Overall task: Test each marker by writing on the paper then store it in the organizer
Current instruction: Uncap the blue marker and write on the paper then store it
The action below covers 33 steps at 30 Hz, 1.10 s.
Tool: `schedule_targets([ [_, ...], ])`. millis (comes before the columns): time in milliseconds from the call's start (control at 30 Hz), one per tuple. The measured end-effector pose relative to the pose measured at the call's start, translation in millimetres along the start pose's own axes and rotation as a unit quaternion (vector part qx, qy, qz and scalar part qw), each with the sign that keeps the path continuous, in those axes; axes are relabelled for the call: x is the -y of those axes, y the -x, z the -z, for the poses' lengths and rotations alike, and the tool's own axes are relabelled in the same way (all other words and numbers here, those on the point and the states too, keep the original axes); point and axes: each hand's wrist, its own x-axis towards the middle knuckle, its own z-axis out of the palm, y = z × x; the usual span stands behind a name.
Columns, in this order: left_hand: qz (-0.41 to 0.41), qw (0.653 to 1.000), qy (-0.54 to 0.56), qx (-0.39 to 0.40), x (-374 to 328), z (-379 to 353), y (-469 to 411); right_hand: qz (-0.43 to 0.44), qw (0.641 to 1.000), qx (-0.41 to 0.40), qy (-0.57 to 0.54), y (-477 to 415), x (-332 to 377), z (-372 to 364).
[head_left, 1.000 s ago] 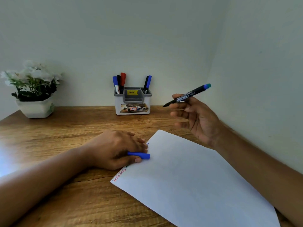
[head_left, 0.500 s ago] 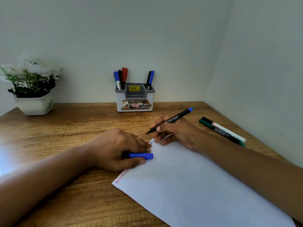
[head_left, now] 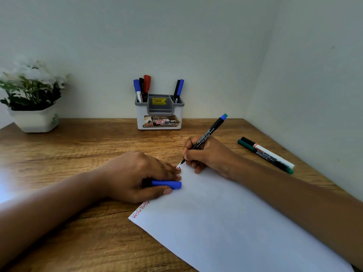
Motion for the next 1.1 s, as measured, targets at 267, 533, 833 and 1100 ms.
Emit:
schedule_targets([
  [267, -0.005, 1.000, 0.005, -0.007, -1.9, 0.7, -0.5, 0.001, 1.000, 0.013, 0.014, -0.5, 0.0, 0.3],
  [533, -0.007, 1.000, 0.005, -0.010, -3.2, 1.5, -1.5, 0.008, 0.999, 0.015, 0.040, 0.7, 2.8, -0.6],
  [833, -0.004, 1.000, 0.010, -0.010, -3.0, 1.7, -1.5, -0.004, 1.000, -0.005, 0.022, -0.8, 1.6, -1.2],
  [1100, -0.005, 1.000, 0.013, -0.012, -3.2, 1.7, -1.3, -0.005, 1.000, 0.011, 0.017, 0.1, 2.0, -0.5],
])
